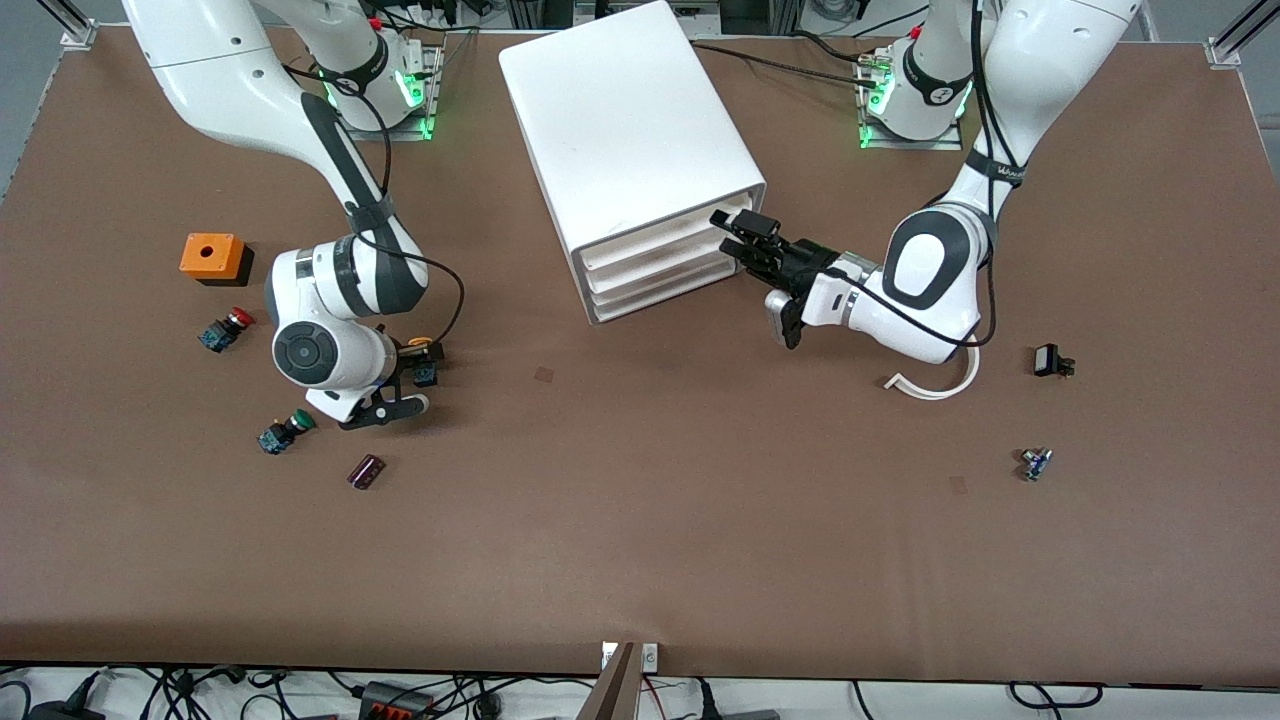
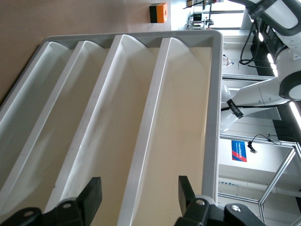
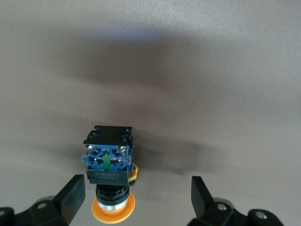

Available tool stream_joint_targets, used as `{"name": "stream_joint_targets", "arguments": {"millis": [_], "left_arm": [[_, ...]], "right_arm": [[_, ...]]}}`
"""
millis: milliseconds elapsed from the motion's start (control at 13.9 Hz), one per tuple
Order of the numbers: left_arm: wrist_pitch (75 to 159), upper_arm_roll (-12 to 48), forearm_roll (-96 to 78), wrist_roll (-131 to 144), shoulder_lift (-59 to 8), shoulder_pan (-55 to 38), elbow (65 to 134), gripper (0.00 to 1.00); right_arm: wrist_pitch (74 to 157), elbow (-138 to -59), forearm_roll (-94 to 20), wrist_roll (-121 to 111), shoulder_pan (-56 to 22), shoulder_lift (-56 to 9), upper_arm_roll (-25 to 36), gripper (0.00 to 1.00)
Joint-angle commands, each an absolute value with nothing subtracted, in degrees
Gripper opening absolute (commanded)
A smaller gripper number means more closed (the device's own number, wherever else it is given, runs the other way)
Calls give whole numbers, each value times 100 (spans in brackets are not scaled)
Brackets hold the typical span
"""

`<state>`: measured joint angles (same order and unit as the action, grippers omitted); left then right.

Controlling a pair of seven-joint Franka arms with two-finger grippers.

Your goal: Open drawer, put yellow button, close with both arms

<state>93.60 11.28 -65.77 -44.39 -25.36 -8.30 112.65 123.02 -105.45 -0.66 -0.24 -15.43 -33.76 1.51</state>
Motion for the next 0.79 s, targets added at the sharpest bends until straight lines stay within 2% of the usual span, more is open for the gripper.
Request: {"name": "stream_joint_targets", "arguments": {"millis": [0, 215, 358, 574, 645, 717], "left_arm": [[9431, 1195, -7047, -4991, -2461, -826, 11636, 70], [9439, 1248, -7198, -5229, -2487, -826, 11751, 63], [9439, 1283, -7216, -5229, -2522, -826, 11777, 61], [9466, 1283, -7251, -5238, -2584, -844, 11777, 58], [9466, 1283, -7286, -5238, -2593, -879, 11777, 51], [9466, 1283, -7330, -5238, -2593, -888, 11777, 45]], "right_arm": [[12349, -10529, -237, 18, -1652, -3392, 167, 100], [12349, -10521, -237, 18, -1687, -3454, 167, 100], [12340, -10529, -237, 9, -1705, -3472, 167, 92], [12340, -10521, -237, 9, -1714, -3472, 167, 70], [12331, -10512, -246, 17, -1705, -3472, 167, 49], [12340, -10512, -246, 18, -1705, -3472, 167, 38]]}}
